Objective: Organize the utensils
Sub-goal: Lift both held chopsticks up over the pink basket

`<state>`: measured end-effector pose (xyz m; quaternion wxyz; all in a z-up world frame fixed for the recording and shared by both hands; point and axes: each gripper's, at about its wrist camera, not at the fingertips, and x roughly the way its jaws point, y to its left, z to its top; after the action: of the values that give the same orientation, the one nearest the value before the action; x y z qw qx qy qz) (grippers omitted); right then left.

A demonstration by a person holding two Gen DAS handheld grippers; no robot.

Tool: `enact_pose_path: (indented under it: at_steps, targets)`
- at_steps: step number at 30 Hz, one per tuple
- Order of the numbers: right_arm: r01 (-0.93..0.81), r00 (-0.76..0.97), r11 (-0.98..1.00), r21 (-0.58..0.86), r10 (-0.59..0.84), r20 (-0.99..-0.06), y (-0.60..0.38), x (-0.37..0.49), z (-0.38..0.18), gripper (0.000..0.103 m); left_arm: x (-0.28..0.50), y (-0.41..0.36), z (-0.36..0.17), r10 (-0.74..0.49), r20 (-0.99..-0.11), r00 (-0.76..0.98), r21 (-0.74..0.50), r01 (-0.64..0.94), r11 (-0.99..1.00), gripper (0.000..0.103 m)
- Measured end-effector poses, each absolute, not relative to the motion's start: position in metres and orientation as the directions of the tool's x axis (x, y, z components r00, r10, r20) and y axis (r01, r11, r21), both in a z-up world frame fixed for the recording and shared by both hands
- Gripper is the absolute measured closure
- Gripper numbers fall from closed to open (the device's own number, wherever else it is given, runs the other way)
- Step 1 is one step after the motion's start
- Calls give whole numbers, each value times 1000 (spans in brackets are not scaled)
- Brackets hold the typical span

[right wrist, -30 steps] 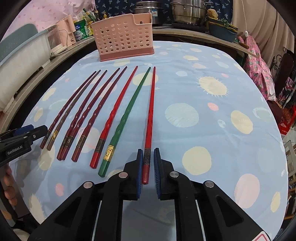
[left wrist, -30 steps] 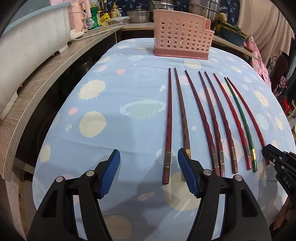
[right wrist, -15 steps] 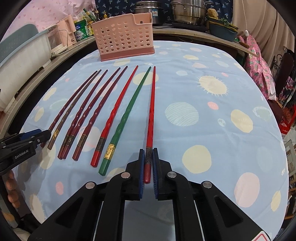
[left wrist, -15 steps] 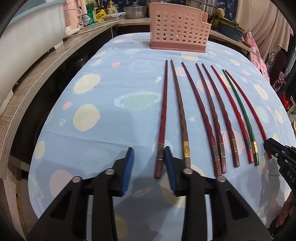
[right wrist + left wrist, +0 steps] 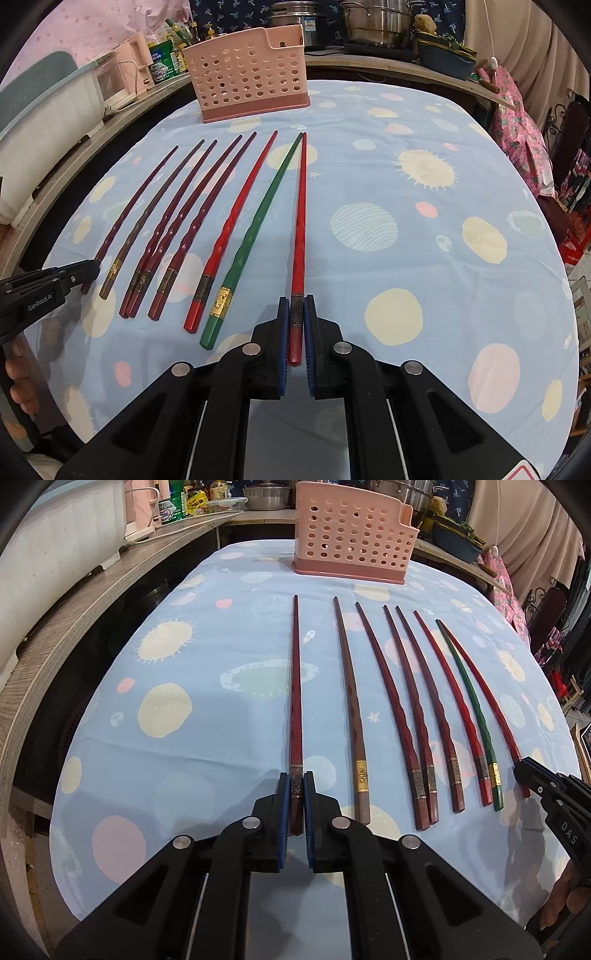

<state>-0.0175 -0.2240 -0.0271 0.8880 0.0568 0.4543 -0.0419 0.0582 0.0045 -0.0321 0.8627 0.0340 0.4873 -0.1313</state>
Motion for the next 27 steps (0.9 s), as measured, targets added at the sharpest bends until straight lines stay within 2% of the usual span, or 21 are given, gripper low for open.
enact_pose_path:
  at_steps: [16, 27]
  targets:
    - [150, 667, 984, 94, -30, -744, -243, -5, 30, 96, 66, 10, 27, -238, -793, 561, -112, 249, 962, 96]
    - [149, 765, 978, 143, -22, -644, -270, 28, 96, 96, 103, 5, 94, -254, -712, 655, -120, 243, 962, 96]
